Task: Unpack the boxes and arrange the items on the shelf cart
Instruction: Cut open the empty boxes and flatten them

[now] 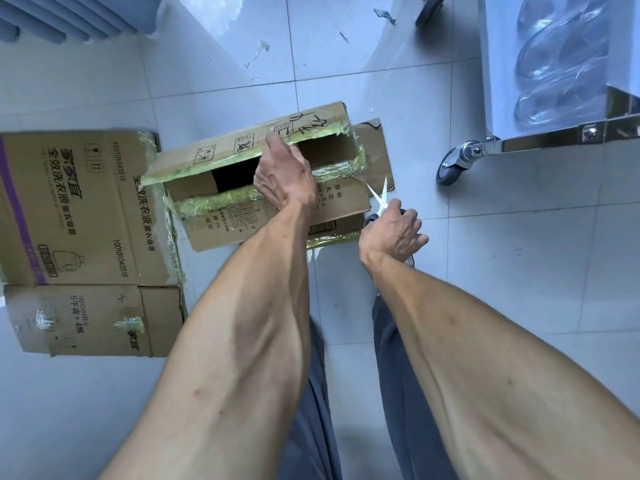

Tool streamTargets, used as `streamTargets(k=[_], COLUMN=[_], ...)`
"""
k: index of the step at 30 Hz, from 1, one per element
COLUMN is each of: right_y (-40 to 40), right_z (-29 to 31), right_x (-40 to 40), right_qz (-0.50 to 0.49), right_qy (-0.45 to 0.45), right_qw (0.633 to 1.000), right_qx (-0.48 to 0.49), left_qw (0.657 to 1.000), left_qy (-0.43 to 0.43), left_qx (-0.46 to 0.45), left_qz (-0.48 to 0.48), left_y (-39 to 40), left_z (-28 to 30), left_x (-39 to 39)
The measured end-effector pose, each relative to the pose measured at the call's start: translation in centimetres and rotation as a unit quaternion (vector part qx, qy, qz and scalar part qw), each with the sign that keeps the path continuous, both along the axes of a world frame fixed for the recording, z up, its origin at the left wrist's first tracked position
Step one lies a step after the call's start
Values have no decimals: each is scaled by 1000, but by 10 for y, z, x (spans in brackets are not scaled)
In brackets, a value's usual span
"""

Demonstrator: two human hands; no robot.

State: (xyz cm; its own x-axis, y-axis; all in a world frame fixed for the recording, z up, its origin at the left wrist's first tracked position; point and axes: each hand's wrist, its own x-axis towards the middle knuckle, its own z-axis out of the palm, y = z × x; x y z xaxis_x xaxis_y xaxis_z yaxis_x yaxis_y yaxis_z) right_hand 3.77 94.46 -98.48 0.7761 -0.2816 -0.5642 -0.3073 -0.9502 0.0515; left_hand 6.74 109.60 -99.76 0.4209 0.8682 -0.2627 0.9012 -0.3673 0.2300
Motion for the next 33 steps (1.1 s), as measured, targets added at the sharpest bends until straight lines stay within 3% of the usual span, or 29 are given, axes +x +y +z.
streamTargets(k=[5,12,19,29,33], right_y=[-18,-23,-10,-24,-32], right_z=[-4,-7,-6,6,11], right_x=[-2,13,37,37,33], right_qz=[69,143,222,179,185], right_qy=[-29,-97,-101,-43,0], right_qw=[997,985,968,981,982], right_qx=[-20,19,58,65,36], left_qw=[991,979,981,987,986], left_qy=[59,77,96,120,149], left_qx=[-77,-75,-57,-2,-31], left_qz=[-89,-176,-160,-107,-66], left_y=[-24,-30,-27,-41,-44], left_z=[-15,-26,-26,-12,8], left_x=[-20,-38,-25,-27,-24])
